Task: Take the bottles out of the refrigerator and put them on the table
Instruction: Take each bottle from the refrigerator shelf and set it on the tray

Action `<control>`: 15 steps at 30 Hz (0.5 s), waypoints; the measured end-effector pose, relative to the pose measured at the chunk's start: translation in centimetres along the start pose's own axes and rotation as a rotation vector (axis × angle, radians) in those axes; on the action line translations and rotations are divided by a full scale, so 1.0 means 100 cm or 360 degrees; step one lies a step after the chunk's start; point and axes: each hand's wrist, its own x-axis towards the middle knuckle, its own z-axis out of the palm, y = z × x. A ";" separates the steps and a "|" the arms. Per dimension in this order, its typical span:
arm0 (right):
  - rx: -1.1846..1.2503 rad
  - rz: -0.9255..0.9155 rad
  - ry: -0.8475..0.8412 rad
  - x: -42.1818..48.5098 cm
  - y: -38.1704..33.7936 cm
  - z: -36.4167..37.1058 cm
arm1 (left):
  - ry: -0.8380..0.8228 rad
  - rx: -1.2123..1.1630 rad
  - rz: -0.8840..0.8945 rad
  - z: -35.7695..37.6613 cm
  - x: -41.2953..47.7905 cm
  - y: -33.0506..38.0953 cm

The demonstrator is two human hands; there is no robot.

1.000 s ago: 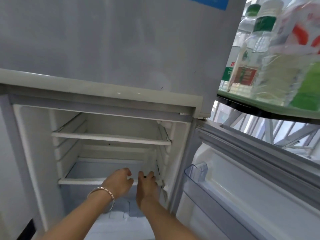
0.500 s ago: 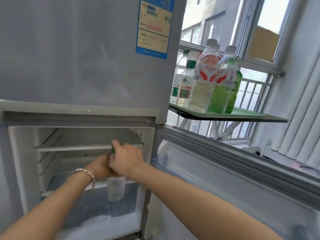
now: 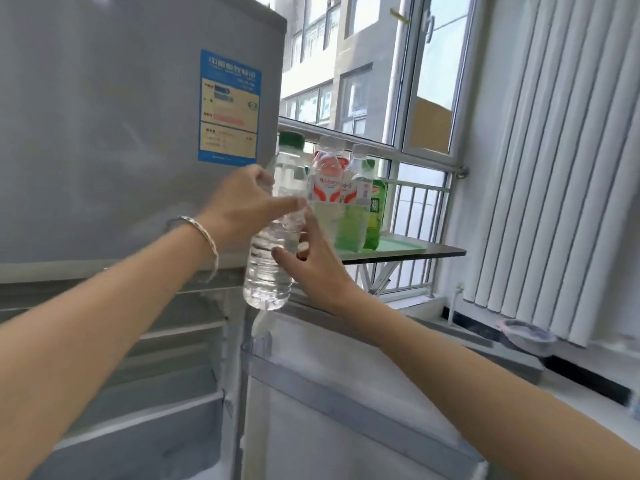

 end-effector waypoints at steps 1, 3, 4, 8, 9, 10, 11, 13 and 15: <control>-0.0011 0.0018 0.0028 0.000 0.006 -0.013 | 0.0047 -0.0056 0.0050 0.010 0.009 0.016; -0.0005 0.0084 0.0143 0.003 0.015 -0.038 | 0.0131 -0.0146 0.0142 0.031 0.020 0.042; -0.0054 0.0104 0.0203 0.009 0.024 -0.059 | 0.0154 -0.0222 0.0194 0.048 0.029 0.057; -0.0258 0.0288 0.0400 0.025 0.054 -0.116 | 0.0014 -0.0567 0.0212 0.103 0.043 0.081; -0.0299 0.0338 0.0466 0.031 0.063 -0.127 | -0.0051 -0.0572 0.0181 0.119 0.046 0.083; -0.0324 0.0380 0.0528 0.036 0.072 -0.136 | -0.0089 -0.0565 0.0151 0.134 0.049 0.082; -0.0345 0.0406 0.0577 0.044 0.085 -0.145 | -0.0113 -0.0550 0.0109 0.152 0.054 0.081; -0.0380 0.0453 0.0659 0.061 0.109 -0.155 | -0.0245 -0.0573 0.0042 0.181 0.061 0.074; -0.0379 0.0491 0.0716 0.076 0.128 -0.157 | -0.0446 -0.0540 0.0036 0.202 0.064 0.064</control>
